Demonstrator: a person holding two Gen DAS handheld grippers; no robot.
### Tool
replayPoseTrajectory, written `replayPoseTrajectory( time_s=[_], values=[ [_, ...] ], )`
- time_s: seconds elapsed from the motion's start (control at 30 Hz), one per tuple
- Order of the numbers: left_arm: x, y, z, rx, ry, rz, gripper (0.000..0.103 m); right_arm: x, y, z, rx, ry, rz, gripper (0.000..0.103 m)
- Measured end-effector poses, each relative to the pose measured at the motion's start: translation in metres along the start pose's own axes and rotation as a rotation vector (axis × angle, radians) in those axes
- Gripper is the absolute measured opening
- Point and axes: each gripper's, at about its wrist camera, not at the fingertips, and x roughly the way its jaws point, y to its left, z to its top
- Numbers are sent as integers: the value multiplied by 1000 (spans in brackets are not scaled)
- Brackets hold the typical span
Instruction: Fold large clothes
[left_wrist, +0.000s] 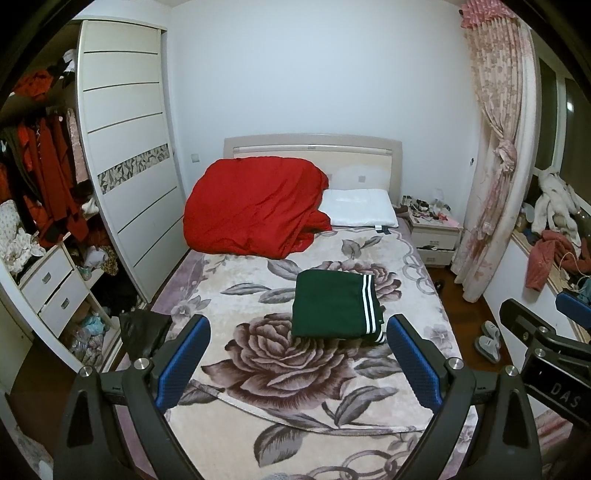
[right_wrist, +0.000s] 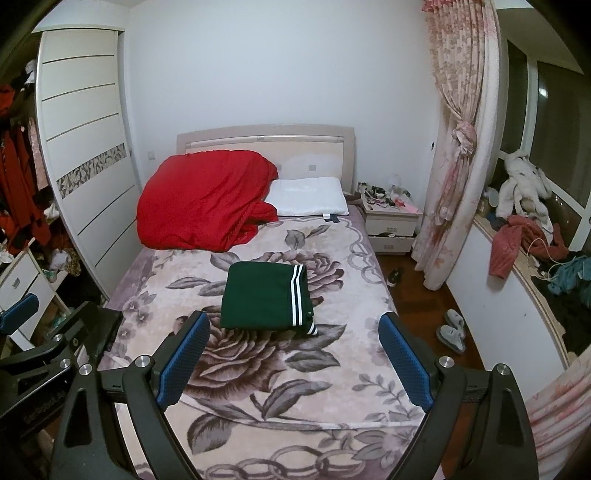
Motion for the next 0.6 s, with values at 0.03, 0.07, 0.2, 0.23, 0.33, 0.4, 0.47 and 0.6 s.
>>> replayPoseTrajectory(
  time_s=[0.03, 0.07, 0.2, 0.23, 0.33, 0.4, 0.47, 0.6],
  values=[
    [0, -1, 1, 0, 0, 2, 97, 1, 0, 0, -1, 0, 1, 94],
    [0, 0, 0, 0, -1, 1, 97, 1, 0, 1, -2, -1, 0, 94],
    [1, 3, -4, -12, -2, -5, 98, 2, 0, 1, -2, 0, 0, 95],
    [2, 3, -5, -13, 1, -6, 98, 2, 0, 1, -2, 0, 3, 95],
    [1, 3, -5, -12, 0, 1, 98, 6, 1, 3, -5, 0, 6, 95],
    [2, 4, -8, -12, 1, 2, 98, 7, 1, 4, -6, -2, 7, 95],
    [2, 4, -8, -10, -1, 2, 98, 10, 1, 4, -10, -2, 4, 95],
    [2, 4, -7, -14, 1, 5, 98, 14, 2, 7, -13, -2, 8, 95]
  ],
)
